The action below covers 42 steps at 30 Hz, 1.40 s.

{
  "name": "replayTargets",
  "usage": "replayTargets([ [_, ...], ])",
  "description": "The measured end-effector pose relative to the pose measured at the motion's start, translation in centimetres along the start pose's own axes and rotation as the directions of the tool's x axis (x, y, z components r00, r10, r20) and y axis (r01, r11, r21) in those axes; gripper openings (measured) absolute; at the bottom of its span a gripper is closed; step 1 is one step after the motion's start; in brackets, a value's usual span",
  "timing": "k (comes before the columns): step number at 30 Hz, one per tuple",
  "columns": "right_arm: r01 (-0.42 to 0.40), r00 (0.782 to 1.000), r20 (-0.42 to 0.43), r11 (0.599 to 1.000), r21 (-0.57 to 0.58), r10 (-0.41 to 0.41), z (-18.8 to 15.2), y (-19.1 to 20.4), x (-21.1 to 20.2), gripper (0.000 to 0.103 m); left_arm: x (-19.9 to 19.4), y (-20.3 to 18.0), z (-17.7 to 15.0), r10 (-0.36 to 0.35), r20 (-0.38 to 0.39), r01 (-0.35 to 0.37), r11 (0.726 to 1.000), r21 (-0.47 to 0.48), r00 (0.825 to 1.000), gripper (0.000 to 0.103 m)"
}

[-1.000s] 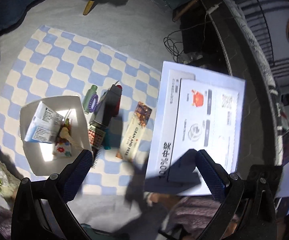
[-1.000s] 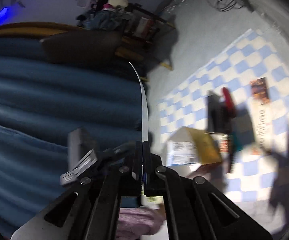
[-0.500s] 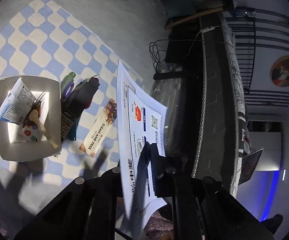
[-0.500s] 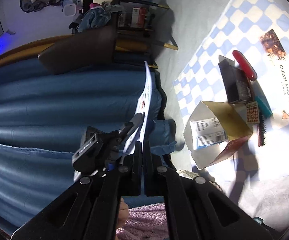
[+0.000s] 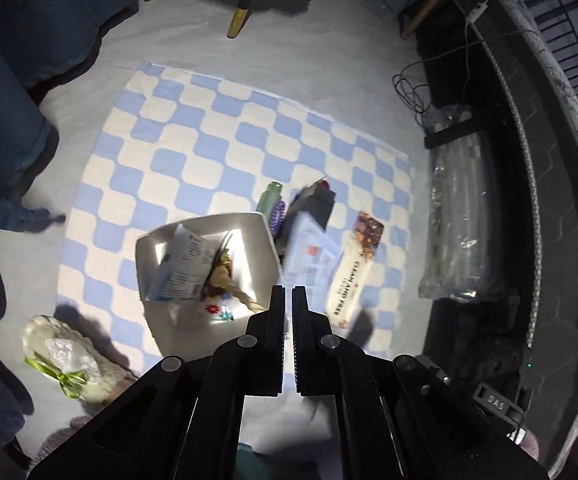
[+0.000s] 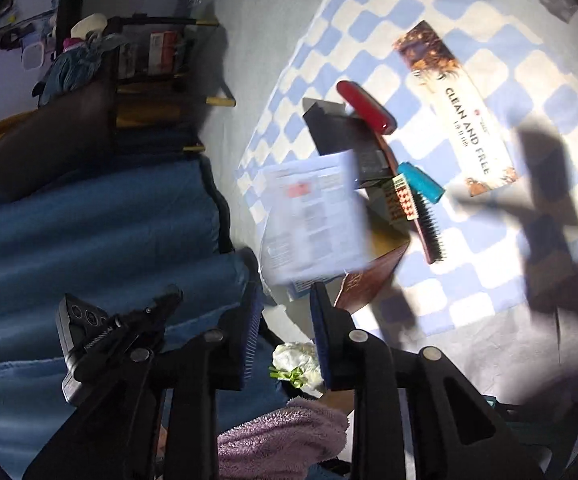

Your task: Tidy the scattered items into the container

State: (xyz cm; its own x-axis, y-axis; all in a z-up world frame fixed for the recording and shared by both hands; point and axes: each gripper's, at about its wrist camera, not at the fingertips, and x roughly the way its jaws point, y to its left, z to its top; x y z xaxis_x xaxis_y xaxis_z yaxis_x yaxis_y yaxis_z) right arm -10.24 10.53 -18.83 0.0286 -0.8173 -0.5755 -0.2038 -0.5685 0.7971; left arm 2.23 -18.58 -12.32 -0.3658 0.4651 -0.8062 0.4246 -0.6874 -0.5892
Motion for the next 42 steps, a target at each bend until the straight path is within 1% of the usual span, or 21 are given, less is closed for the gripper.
replayTargets([
  [4, 0.061, 0.998, -0.024, 0.998, 0.03, -0.06, 0.9, -1.5, 0.9, 0.027, 1.8, -1.0, 0.9, -0.075, -0.118, 0.063, 0.993, -0.101, 0.99, 0.0],
  [6, 0.106, 0.994, -0.022, 0.994, 0.021, -0.106, 1.6, -2.6, 1.5, 0.032, 2.5, -1.5, 1.4, -0.083, -0.168, 0.065, 0.992, -0.106, 0.982, 0.0],
  [7, 0.143, 0.99, -0.014, 0.99, 0.007, -0.143, 2.3, -3.2, 2.0, 0.036, 2.9, -1.6, 1.5, -0.114, -0.182, 0.093, 0.988, -0.12, 0.977, 0.0],
  [8, 0.196, 0.981, -0.013, 0.981, -0.003, -0.196, 3.1, -3.8, 2.2, 0.044, 3.4, -1.7, 1.7, -0.162, -0.197, 0.136, 0.981, -0.141, 0.967, 0.0],
  [10, 0.296, 0.955, 0.035, 0.955, -0.025, -0.295, 4.8, -5.4, 2.4, 0.047, 4.6, -1.7, 1.7, -0.258, -0.24, 0.213, 0.957, -0.196, 0.936, 0.001],
  [13, 0.402, 0.911, 0.087, 0.915, 0.027, -0.403, 7.7, -9.4, 2.3, 0.048, 6.1, -1.8, 1.3, -0.293, -0.33, 0.22, 0.945, -0.242, 0.897, 0.004],
  [15, 0.401, 0.9, 0.113, 0.901, 0.166, -0.421, 9.6, -12.8, 1.7, 0.048, 6.4, -1.8, 1.5, -0.297, -0.334, 0.221, 0.943, -0.248, 0.895, 0.015],
  [16, 0.375, 0.899, 0.144, 0.897, 0.234, -0.413, 10.3, -14.3, 1.3, 0.048, 6.3, -2.0, 1.6, -0.3, -0.318, 0.225, 0.941, -0.252, 0.899, 0.041],
  [17, 0.345, 0.9, 0.172, 0.896, 0.278, -0.4, 11.0, -15.4, 1.1, 0.048, 6.2, -2.2, 1.6, -0.307, -0.311, 0.231, 0.939, -0.256, 0.9, 0.085],
  [18, 0.329, 0.902, 0.182, 0.897, 0.294, -0.391, 11.8, -16.2, 1.3, 0.049, 6.2, -2.4, 1.5, -0.322, -0.315, 0.244, 0.934, -0.262, 0.893, 0.1],
  [19, 0.328, 0.905, 0.176, 0.899, 0.291, -0.387, 12.7, -16.8, 1.6, 0.049, 6.3, -2.6, 1.2, -0.346, -0.326, 0.263, 0.926, -0.272, 0.88, 0.103],
  [21, 0.34, 0.91, 0.152, 0.903, 0.262, -0.386, 14.3, -17.5, 2.5, 0.05, 7.4, -2.4, 0.5, -0.392, -0.343, 0.299, 0.908, -0.293, 0.853, 0.103],
  [22, 0.351, 0.907, 0.149, 0.904, 0.245, -0.393, 15.0, -17.7, 2.8, 0.05, 7.7, -2.4, 0.6, -0.402, -0.349, 0.306, 0.904, -0.3, 0.847, 0.103],
  [26, 0.468, 0.865, 0.129, 0.873, 0.136, -0.484, 16.5, -17.8, 4.3, 0.05, 9.0, -0.9, 1.3, -0.389, -0.355, 0.288, 0.908, -0.305, 0.85, 0.103],
  [28, 0.501, 0.859, 0.076, 0.861, 0.087, -0.507, 16.6, -18.4, 5.4, 0.05, 8.9, -0.6, 1.5, -0.39, -0.361, 0.28, 0.905, -0.321, 0.847, 0.103],
  [31, 0.477, 0.876, 0.073, 0.879, 0.025, -0.477, 16.2, -18.3, 5.6, 0.05, 8.4, -0.8, 1.7, -0.397, -0.366, 0.277, 0.899, -0.339, 0.842, 0.103],
  [34, 0.359, 0.933, 0.002, 0.933, -0.028, -0.359, 15.8, -18.2, 6.6, 0.049, 7.5, -1.3, 1.8, -0.403, -0.369, 0.294, 0.902, -0.316, 0.838, 0.103],
  [36, 0.348, 0.937, -0.007, 0.934, -0.078, -0.349, 15.4, -17.8, 7.1, 0.036, 7.5, -1.4, 1.7, -0.399, -0.379, 0.298, 0.907, -0.298, 0.835, 0.103],
  [37, 0.357, 0.933, -0.004, 0.929, -0.095, -0.359, 15.3, -17.7, 7.5, 0.033, 7.6, -1.5, 1.6, -0.393, -0.387, 0.294, 0.911, -0.291, 0.834, 0.103],
  [40, 0.293, 0.956, 0.029, 0.953, -0.075, -0.291, 15.2, -17.9, 7.6, 0.032, 7.8, -1.0, 1.3, -0.364, -0.398, 0.265, 0.922, -0.282, 0.842, 0.103],
  [42, 0.27, 0.959, 0.1, 0.961, -0.052, -0.264, 15.4, -17.8, 6.9, 0.032, 8.0, -0.7, 1.0, -0.344, -0.41, 0.243, 0.929, -0.278, 0.845, 0.103],
])
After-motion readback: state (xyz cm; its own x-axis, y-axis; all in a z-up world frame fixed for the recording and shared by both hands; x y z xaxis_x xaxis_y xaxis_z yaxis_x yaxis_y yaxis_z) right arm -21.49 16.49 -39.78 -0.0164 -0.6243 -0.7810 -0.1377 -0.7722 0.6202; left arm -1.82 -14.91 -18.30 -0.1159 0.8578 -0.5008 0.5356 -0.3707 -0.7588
